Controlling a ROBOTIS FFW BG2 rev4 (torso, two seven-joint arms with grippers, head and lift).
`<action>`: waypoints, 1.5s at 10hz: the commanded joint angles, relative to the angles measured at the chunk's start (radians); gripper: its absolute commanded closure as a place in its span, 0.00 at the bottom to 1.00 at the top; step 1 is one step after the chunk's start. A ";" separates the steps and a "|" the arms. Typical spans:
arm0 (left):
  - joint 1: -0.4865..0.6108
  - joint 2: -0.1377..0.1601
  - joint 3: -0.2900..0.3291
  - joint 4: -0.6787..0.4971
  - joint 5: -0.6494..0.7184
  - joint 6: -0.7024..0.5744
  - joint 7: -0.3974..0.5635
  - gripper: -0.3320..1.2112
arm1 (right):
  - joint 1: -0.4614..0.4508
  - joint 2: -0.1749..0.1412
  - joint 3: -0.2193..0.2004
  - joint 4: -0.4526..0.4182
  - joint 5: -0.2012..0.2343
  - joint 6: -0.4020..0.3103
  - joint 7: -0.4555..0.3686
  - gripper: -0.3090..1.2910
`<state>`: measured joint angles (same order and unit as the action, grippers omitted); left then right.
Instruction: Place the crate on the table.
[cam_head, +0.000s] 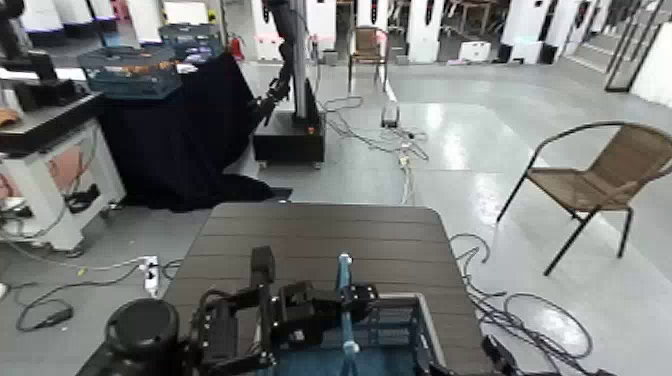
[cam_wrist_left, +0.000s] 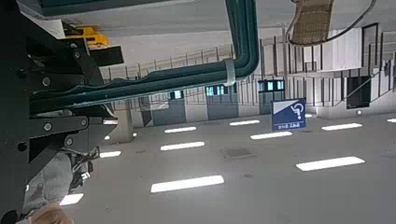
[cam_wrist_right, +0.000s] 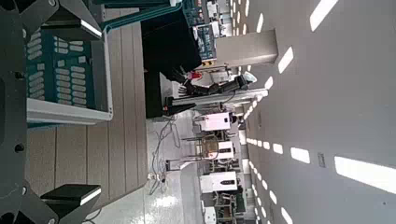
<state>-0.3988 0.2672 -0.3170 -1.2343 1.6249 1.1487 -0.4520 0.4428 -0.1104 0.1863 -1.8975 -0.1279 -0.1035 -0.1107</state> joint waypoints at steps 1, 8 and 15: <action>-0.083 -0.003 -0.045 0.085 -0.073 -0.041 -0.085 0.99 | -0.003 -0.003 0.005 0.003 -0.004 -0.005 0.000 0.28; -0.258 -0.042 -0.142 0.369 -0.237 -0.138 -0.326 0.99 | -0.013 -0.006 0.015 0.006 -0.010 -0.005 0.000 0.28; -0.324 -0.055 -0.159 0.487 -0.307 -0.178 -0.438 0.99 | -0.024 -0.011 0.025 0.012 -0.021 -0.005 0.002 0.28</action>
<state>-0.7207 0.2124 -0.4751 -0.7530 1.3193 0.9732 -0.8900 0.4182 -0.1199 0.2113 -1.8855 -0.1471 -0.1089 -0.1089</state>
